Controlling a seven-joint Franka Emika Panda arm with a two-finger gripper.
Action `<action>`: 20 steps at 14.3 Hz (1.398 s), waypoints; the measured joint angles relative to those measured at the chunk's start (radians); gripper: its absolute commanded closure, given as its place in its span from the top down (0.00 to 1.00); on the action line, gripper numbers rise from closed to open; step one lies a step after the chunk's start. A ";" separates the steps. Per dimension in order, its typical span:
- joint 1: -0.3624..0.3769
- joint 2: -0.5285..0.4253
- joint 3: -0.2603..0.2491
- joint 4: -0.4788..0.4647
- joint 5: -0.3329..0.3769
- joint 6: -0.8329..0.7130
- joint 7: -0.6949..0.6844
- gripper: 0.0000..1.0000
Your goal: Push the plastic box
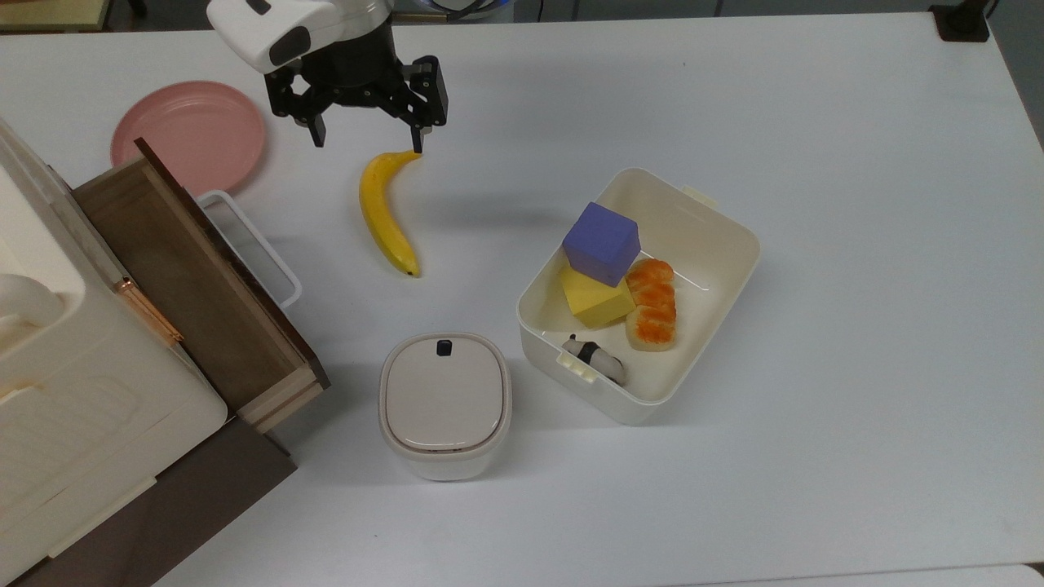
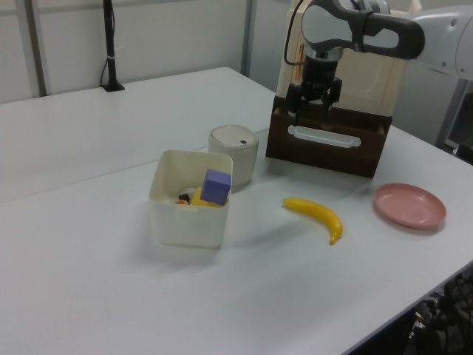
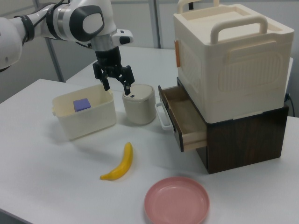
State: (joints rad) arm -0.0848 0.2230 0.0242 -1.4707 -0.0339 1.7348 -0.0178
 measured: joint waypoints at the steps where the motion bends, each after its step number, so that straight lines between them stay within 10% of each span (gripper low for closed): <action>1: 0.000 0.000 0.000 0.000 0.000 0.000 0.000 1.00; 20: 0.010 -0.004 0.008 0.001 0.000 0.001 -0.098 1.00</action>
State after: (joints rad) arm -0.0743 0.2191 0.0319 -1.4697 -0.0337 1.7360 -0.1161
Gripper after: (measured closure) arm 0.000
